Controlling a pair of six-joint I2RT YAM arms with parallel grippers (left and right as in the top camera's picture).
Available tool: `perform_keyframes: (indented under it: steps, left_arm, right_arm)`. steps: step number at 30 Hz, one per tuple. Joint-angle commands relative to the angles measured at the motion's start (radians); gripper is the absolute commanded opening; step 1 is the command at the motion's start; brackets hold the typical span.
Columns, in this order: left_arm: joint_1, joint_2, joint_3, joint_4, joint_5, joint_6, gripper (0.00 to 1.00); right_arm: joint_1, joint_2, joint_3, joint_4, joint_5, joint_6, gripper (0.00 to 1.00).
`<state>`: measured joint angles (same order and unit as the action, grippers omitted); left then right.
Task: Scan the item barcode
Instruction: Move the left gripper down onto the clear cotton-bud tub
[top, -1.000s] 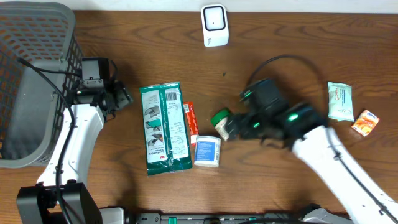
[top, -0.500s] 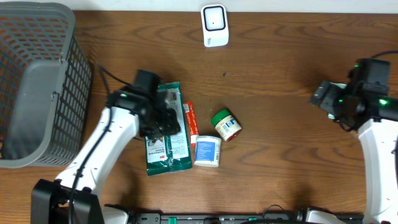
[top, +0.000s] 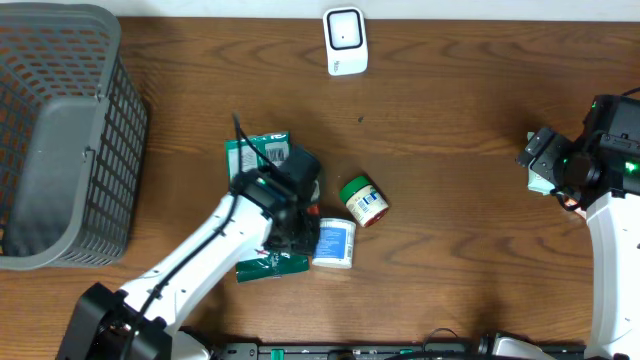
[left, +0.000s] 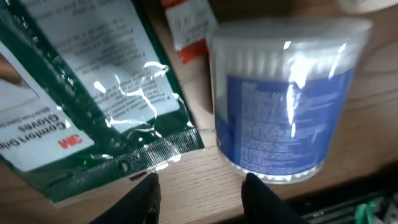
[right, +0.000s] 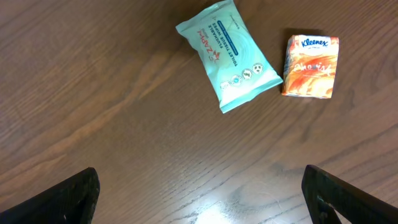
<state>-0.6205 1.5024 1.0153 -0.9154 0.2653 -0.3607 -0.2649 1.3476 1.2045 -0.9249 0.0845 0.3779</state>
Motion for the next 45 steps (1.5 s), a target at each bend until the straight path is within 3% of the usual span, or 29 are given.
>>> perform_keyframes:
  steps: [1,22,26,32,34,45]
  left_arm:
    - [-0.035,0.007,-0.013,0.005,-0.076,-0.077,0.43]
    - [-0.136,0.006,-0.013,0.011,-0.068,-0.109,0.44]
    - [-0.137,-0.020,0.064,-0.031,-0.069,-0.117,0.44]
    - [-0.138,-0.063,0.117,-0.013,-0.069,-0.117,0.65]
    - [-0.143,-0.049,0.100,-0.003,-0.069,-0.134,0.77]
    - [-0.178,0.133,0.068,0.115,-0.075,-0.150,0.81]
  right_arm:
    - [-0.005,-0.006,0.010,0.000,0.019,-0.013,0.99]
    - [-0.005,-0.006,0.010,0.000,0.019,-0.013,0.99]
    - [-0.005,-0.006,0.010,0.000,0.019,-0.013,0.99]
    - [-0.005,-0.006,0.010,0.000,0.019,-0.013,0.99]
    - [-0.005,-0.006,0.010,0.000,0.019,-0.012,0.99]
    - [-0.005,-0.006,0.010,0.000,0.019,-0.013,0.99]
